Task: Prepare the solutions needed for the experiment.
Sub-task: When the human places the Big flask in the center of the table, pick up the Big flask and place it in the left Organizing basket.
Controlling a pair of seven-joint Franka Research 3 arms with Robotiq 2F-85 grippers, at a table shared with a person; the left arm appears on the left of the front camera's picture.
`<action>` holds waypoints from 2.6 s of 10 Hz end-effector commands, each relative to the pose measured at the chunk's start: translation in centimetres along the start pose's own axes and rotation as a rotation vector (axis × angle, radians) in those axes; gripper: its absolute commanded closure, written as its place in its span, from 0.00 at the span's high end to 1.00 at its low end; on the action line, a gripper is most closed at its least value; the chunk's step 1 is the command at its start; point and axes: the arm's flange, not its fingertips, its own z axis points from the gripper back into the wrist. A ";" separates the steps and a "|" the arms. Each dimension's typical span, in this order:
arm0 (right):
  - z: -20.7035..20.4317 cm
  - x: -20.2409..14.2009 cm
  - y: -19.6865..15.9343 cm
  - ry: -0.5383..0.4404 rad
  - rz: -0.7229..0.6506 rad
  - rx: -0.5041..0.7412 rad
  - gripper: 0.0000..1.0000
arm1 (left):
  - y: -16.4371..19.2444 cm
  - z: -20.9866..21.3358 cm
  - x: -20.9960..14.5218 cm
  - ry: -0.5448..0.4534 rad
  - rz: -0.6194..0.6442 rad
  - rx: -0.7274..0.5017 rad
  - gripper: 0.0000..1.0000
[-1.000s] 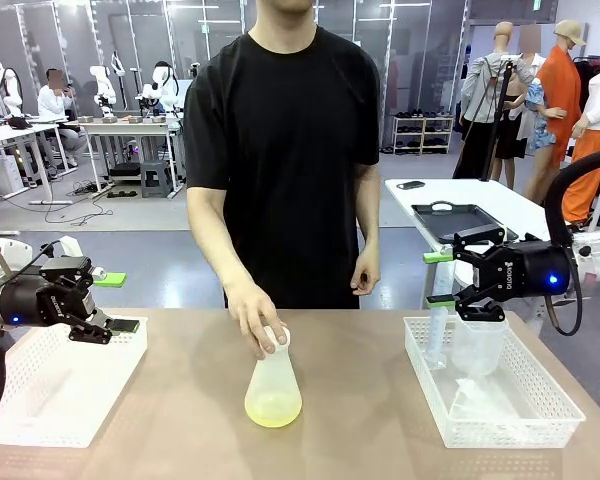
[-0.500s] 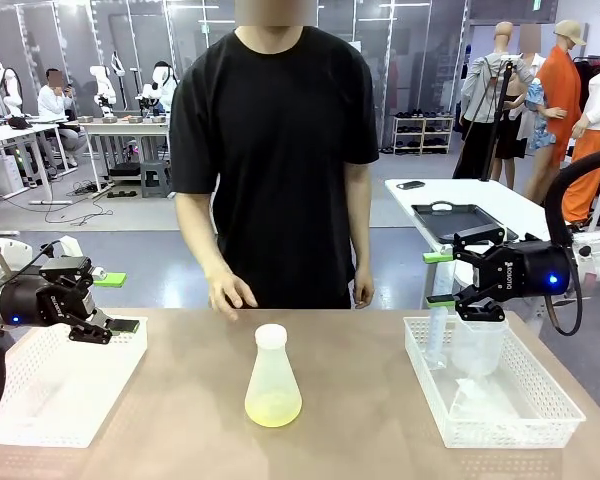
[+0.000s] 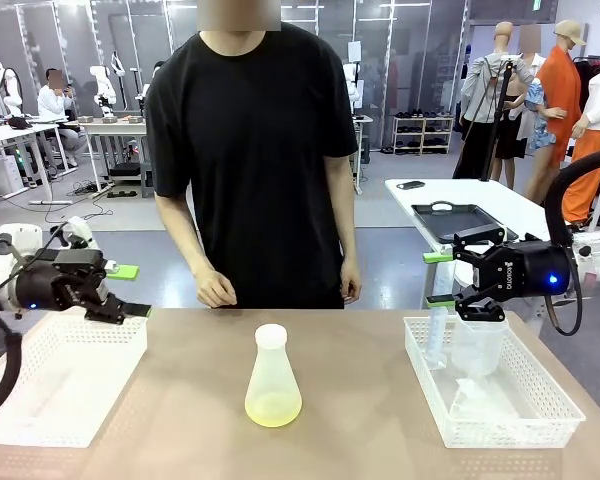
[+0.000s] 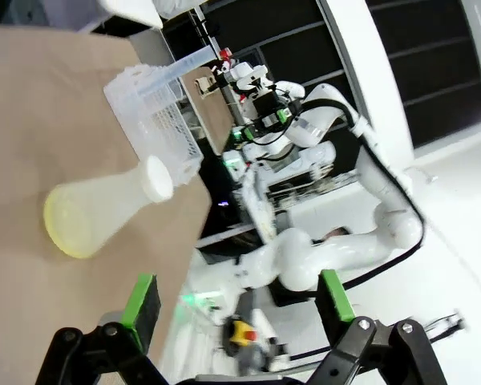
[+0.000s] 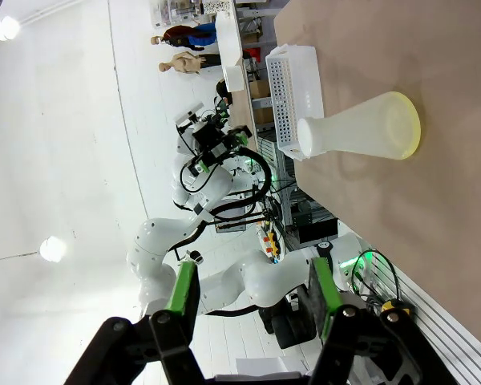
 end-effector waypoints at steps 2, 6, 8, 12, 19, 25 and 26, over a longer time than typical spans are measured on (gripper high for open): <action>0.0 -0.1 0.2 0.000 0.004 0.002 0.70 | 1.8 -2.6 2.7 0.002 -0.340 0.053 1.00; 0.0 -0.1 0.2 0.000 0.004 0.002 0.70 | 2.9 -5.6 4.6 0.105 -0.495 0.043 1.00; 0.0 -0.1 0.2 0.000 0.004 0.002 0.70 | 2.0 -4.3 3.8 0.064 -0.486 0.050 1.00; 0.0 -0.1 0.2 0.000 0.004 0.002 0.70 | 2.6 -4.4 4.1 0.066 -0.495 0.050 1.00; 0.0 -0.1 0.2 0.000 0.004 0.002 0.70 | 5.6 -9.9 8.6 0.268 -0.989 -0.125 1.00; 0.0 -0.1 0.2 0.000 0.004 0.002 0.70 | 6.1 -10.8 8.0 0.275 -1.009 -0.132 1.00; 0.0 -0.1 0.2 0.000 0.004 0.002 0.70 | 6.1 -10.8 8.0 0.275 -1.009 -0.132 1.00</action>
